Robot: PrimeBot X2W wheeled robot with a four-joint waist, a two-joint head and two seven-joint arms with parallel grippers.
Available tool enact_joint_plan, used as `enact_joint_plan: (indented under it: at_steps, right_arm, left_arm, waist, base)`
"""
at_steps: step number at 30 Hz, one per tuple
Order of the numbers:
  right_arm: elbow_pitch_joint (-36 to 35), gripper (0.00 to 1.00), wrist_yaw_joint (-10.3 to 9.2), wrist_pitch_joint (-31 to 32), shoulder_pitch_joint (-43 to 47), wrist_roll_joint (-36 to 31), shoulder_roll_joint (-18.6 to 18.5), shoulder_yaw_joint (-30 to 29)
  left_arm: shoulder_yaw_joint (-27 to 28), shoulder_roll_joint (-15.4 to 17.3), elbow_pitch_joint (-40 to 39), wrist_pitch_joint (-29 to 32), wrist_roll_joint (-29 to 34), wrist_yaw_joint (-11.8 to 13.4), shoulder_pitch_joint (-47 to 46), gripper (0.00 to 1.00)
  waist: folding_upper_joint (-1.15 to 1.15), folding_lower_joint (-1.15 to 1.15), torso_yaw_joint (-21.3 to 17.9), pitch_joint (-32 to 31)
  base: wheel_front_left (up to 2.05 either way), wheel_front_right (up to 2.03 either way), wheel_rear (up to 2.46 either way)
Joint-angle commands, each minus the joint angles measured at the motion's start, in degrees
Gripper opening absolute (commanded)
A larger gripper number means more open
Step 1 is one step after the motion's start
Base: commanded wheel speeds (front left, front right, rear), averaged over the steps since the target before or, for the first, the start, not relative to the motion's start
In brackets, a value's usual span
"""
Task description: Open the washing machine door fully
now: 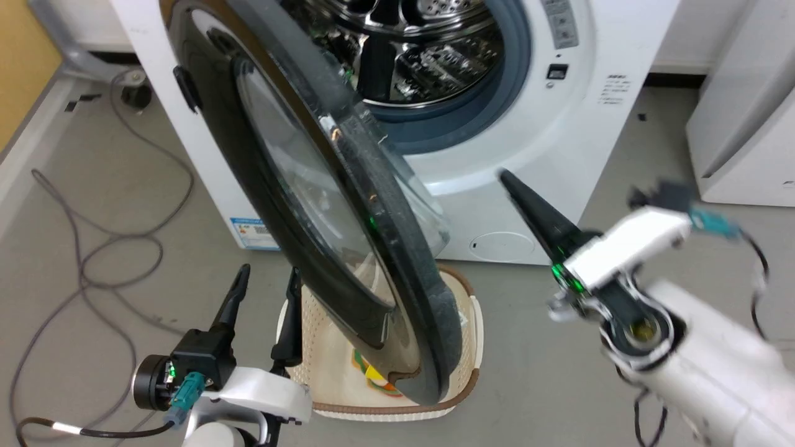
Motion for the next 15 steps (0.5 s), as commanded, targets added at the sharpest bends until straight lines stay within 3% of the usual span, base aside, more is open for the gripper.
enact_joint_plan:
  at_steps: [1, 4, 7, 11, 15]
  right_arm:
    - [0.0, 1.0, 0.06, -1.2, 2.6, -0.7, 0.2, -1.3]
    - [1.3, 1.0, 0.06, -2.8, 8.4, -4.5, -0.1, -7.0]
    - [4.0, 1.0, 0.06, -2.9, 15.4, -11.2, 2.1, -20.6]
    - [5.4, 1.0, 0.06, -3.0, 24.4, -27.5, 6.8, -38.3]
    - [3.8, 1.0, 0.06, -3.0, 32.3, -48.1, 12.7, -52.4]
  left_arm:
    - [0.1, 0.1, 0.1, -0.2, -0.1, 0.0, 0.6, 1.0]
    - [0.1, 0.1, 0.5, -0.2, -0.2, 0.2, 1.1, 1.0]
    - [0.2, 0.1, 0.7, -0.2, -0.2, 0.4, 1.6, 1.0]
    - [0.4, 0.1, 0.7, -0.2, -0.2, 0.4, 2.0, 1.0]
    - [0.7, 0.1, 0.7, -0.2, -0.1, 0.4, 2.4, 1.0]
  waist:
    - [0.0, 0.0, -0.5, -0.6]
    - [0.0, 0.0, -1.2, -1.4]
    - [0.0, 0.0, -1.9, -2.2]
    - [0.0, 0.0, -2.7, -2.9]
    - [0.0, 0.0, -3.3, -3.2]
  base:
    - [0.0, 0.0, 0.0]
    - [0.0, 0.0, 0.0]
    - [0.0, 0.0, 0.0]
    - [0.0, 0.0, 0.0]
    - [0.0, 0.0, 0.0]
